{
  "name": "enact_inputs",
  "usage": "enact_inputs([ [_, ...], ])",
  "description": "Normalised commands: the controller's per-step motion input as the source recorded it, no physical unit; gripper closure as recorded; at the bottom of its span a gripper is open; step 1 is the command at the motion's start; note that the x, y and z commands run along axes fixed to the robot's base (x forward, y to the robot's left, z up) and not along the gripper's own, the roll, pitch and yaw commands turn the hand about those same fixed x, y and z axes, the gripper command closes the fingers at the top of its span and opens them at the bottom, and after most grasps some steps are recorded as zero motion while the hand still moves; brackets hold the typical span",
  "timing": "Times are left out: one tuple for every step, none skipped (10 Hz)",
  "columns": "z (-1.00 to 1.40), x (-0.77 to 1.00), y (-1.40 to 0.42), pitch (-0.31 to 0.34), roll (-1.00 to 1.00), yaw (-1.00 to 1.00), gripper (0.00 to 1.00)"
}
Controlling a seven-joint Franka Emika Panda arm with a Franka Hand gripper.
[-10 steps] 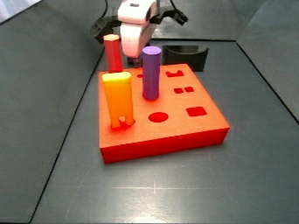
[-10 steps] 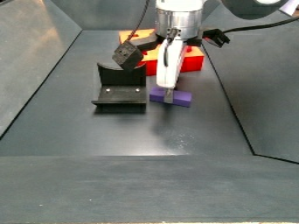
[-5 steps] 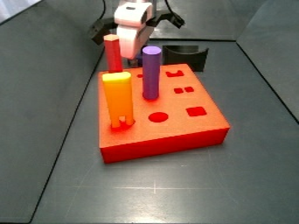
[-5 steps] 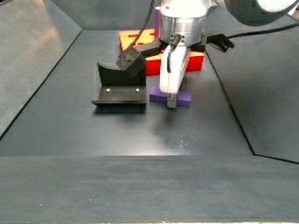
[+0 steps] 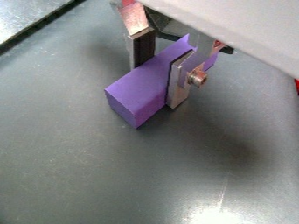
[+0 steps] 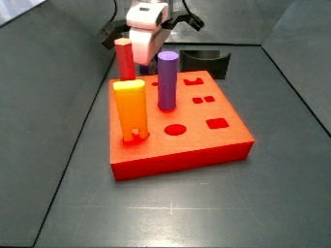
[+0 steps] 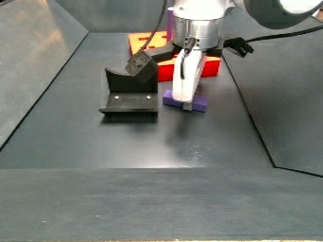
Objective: Pick up the rectangle object. Move up. Place the rectangle object on the fixture. Regrasp the rectangle object. Move to above the board. Insert the rectangle object.
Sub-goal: Pick up the rectangle object.
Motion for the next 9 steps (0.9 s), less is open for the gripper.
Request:
enact_inputs([
  [0.00,0.00,0.00,0.000,0.00,0.00,1.00],
  [0.00,0.00,0.00,0.000,0.00,0.00,1.00],
  [0.00,0.00,0.00,0.000,0.00,0.00,1.00],
  [0.00,0.00,0.00,0.000,0.00,0.00,1.00],
  [0.00,0.00,0.00,0.000,0.00,0.00,1.00],
  [0.00,0.00,0.00,0.000,0.00,0.00,1.00],
  [0.00,0.00,0.00,0.000,0.00,0.00,1.00],
  [0.00,0.00,0.00,0.000,0.00,0.00,1.00],
  [0.00,0.00,0.00,0.000,0.00,0.00,1.00],
])
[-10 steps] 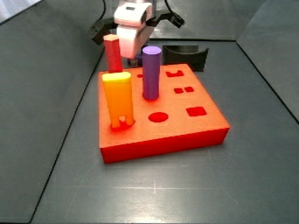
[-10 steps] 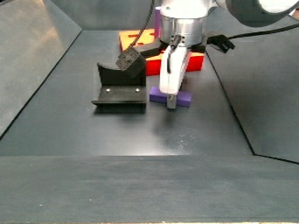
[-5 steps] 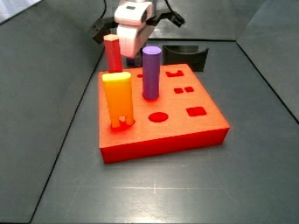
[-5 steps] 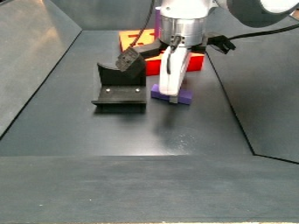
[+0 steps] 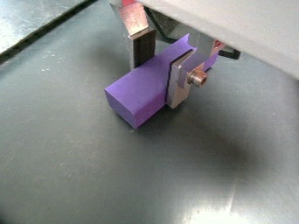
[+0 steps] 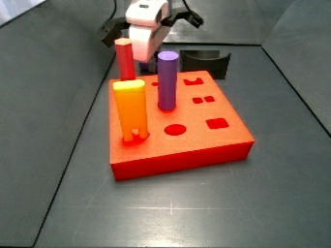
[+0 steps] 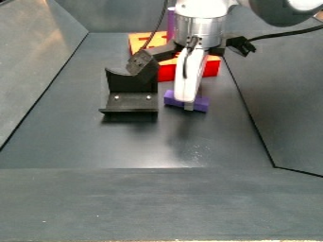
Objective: Pick up the rectangle object. Move up. Place the rectangle object on the fixture. Regrasp the rectangle object. Move to above the board. Insert the rectangle object.
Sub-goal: Pick up the rectangle object, then move up, then place the rectangle object on the fixture.
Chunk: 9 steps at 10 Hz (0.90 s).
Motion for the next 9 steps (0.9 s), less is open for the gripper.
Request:
enact_inputs([
  [0.00,0.00,0.00,0.000,0.00,0.00,1.00],
  [0.83,0.00,0.00,0.000,0.00,0.00,1.00],
  [0.78,-0.07,0.02,0.035,0.00,0.01,1.00],
  [0.69,-0.09,0.02,0.057,0.00,0.00,1.00],
  [0.56,-0.06,0.02,0.061,0.01,-0.01,1.00],
  [0.37,-0.03,0.01,0.067,0.02,-0.02,1.00],
  [0.21,-0.02,0.01,0.063,0.03,-0.03,1.00],
  [1.00,0.00,0.00,0.000,0.00,0.00,1.00],
  [1.00,0.00,0.00,-0.004,0.00,0.00,1.00],
])
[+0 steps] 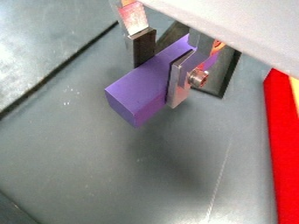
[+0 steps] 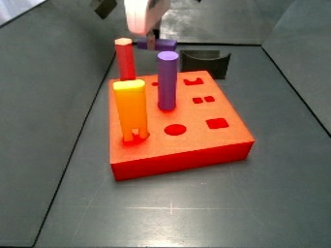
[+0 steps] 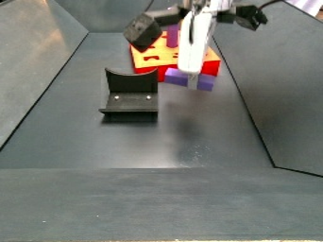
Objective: Pick up the rectangle object. Move up. Place the rectangle object on the fixture. Regrasp the rectangle object. Move to above the board. Insert the rectangle object.
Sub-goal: Place the rectangle object on the fixture.
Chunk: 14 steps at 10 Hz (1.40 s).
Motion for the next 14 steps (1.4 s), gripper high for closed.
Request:
enact_inputs([
  [1.00,-0.01,0.00,0.021,0.01,-0.01,1.00],
  [1.00,-0.02,0.00,0.022,0.02,-0.01,1.00],
  [1.00,-0.02,0.01,0.032,0.03,-0.02,1.00],
  [1.00,-0.02,0.01,0.034,0.04,-0.02,1.00],
  [1.00,-0.03,0.01,0.042,0.05,-0.02,1.00],
  [0.93,-0.03,0.01,0.046,0.05,-0.02,1.00],
  [0.71,-0.02,0.01,0.052,0.06,-0.02,1.00],
  [0.49,-0.01,0.01,0.067,0.06,-0.01,1.00],
  [0.32,0.00,0.01,0.081,0.06,-0.01,1.00],
  [0.21,0.01,0.01,0.088,0.06,0.00,1.00],
  [0.43,1.00,-0.05,0.041,0.01,1.00,1.00],
  [0.41,1.00,-0.06,0.044,0.01,1.00,1.00],
  [0.36,1.00,-0.05,0.052,0.01,1.00,1.00],
  [0.32,1.00,-0.04,0.055,0.01,1.00,1.00],
])
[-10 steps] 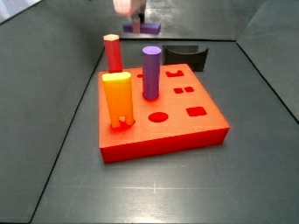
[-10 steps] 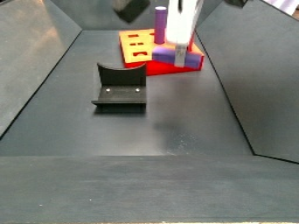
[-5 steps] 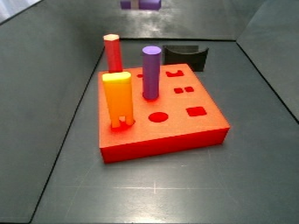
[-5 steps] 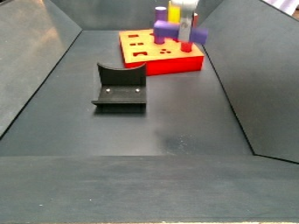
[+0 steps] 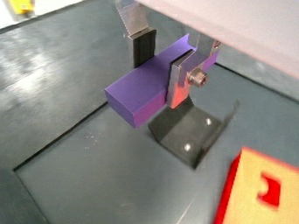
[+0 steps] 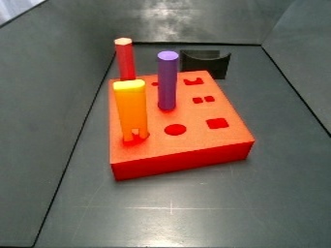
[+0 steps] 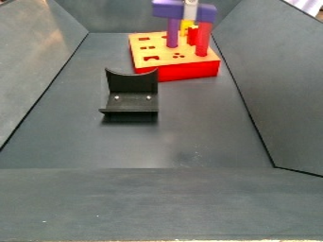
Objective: Pick up the rectangle object. Move up. Place the rectangle object on the fixture. Regrasp the rectangle object. Move to above the board. Insert the rectangle object.
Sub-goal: Place the rectangle object on the fixture.
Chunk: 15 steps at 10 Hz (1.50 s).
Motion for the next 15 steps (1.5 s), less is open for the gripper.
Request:
enact_inputs([
  [0.25,1.00,-0.04,0.059,0.01,1.00,1.00],
  [0.23,1.00,-0.03,0.064,0.01,1.00,1.00],
  [0.18,1.00,-0.03,0.073,0.00,1.00,1.00],
  [0.15,1.00,-0.02,0.075,0.00,1.00,1.00],
  [0.09,0.98,-0.02,0.085,0.00,1.00,1.00],
  [0.06,0.89,-0.01,0.092,0.00,1.00,1.00],
  [0.04,0.79,-0.01,0.098,0.00,1.00,1.00],
  [0.03,0.70,-0.01,0.107,0.00,1.00,1.00],
  [0.03,0.61,-0.01,0.115,0.00,1.00,1.00],
  [0.02,0.49,-0.01,0.126,-0.01,1.00,1.00],
  [0.02,0.40,-0.01,0.133,-0.01,1.00,1.00],
  [-0.78,0.65,-0.22,0.039,-0.75,1.00,1.00],
  [-0.75,0.58,-0.21,0.040,-0.81,1.00,1.00],
  [-0.54,0.50,-0.08,0.037,-0.86,1.00,1.00],
  [-0.34,0.41,-0.03,0.051,-0.88,1.00,1.00],
])
